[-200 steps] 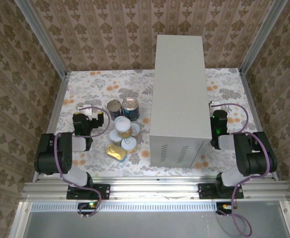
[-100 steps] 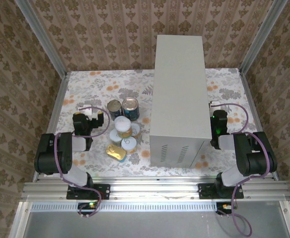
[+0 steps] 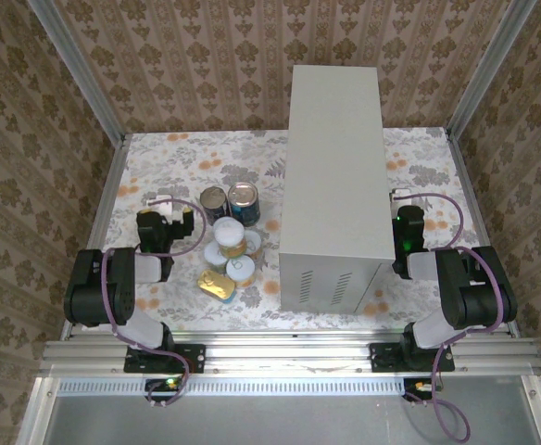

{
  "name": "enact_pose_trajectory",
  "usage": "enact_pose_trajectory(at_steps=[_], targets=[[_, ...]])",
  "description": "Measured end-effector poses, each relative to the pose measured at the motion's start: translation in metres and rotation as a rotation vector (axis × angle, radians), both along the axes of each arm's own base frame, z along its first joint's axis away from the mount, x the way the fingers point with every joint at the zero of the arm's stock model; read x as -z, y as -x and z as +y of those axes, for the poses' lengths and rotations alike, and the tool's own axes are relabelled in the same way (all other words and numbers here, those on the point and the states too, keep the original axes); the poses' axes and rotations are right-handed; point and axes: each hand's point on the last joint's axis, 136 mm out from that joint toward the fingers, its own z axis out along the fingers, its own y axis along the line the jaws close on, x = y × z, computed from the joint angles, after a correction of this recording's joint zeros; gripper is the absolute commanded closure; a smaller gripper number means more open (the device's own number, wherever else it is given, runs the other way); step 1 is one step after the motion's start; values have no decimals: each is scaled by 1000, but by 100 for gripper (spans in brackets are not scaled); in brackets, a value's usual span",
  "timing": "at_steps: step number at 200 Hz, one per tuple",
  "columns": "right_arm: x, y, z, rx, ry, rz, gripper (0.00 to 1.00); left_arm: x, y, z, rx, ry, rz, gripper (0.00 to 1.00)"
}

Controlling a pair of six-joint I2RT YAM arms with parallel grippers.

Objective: Place and organize the canned foods onto the counter

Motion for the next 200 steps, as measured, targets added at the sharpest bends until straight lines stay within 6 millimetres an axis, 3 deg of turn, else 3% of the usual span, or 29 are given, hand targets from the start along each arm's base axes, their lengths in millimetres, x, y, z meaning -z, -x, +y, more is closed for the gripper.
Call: enact_pose_trajectory(at_steps=[42,94,145,200], targets=[[0,0,0,0,0,0,0,-6,4,10,-64,-26,11,0],[0,0,0,0,0,0,0,-36,-5,31,-209,-45,30,0],[0,0,0,0,0,0,0,-42,1,46,-372,-16,183,0],[0,0,0,0,0,0,0,-49,24,32,-430,67,348,0]])
